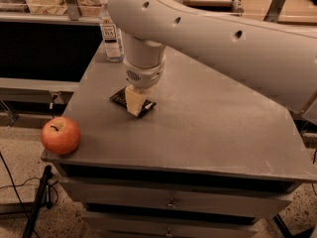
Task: Pick rxbar chocolate
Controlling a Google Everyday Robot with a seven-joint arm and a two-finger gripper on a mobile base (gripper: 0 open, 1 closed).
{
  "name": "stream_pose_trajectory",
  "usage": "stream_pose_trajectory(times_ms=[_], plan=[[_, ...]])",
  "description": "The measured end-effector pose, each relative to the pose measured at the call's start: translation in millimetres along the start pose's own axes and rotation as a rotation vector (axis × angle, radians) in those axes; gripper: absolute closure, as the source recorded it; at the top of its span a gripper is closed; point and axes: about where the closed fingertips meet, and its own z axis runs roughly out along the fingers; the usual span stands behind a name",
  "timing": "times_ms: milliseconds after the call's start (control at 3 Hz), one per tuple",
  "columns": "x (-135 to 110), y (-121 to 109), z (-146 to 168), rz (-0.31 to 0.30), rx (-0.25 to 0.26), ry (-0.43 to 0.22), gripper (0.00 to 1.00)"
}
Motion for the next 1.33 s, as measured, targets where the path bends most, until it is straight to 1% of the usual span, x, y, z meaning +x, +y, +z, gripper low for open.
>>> stream_pose_trajectory(times_ms=[333, 667, 1000, 1333], plan=[[0.0, 0.0, -0.2, 0.0, 0.0, 0.0, 1.0], [-3.4, -1.3, -21.7, -0.014, 0.022, -0.034, 1.0], [-4.5, -12.7, -77.9, -0.025, 0.091, -0.097, 1.0], [-1.6, -10.6, -126.9, -0.056, 0.155, -0.157, 1.0]])
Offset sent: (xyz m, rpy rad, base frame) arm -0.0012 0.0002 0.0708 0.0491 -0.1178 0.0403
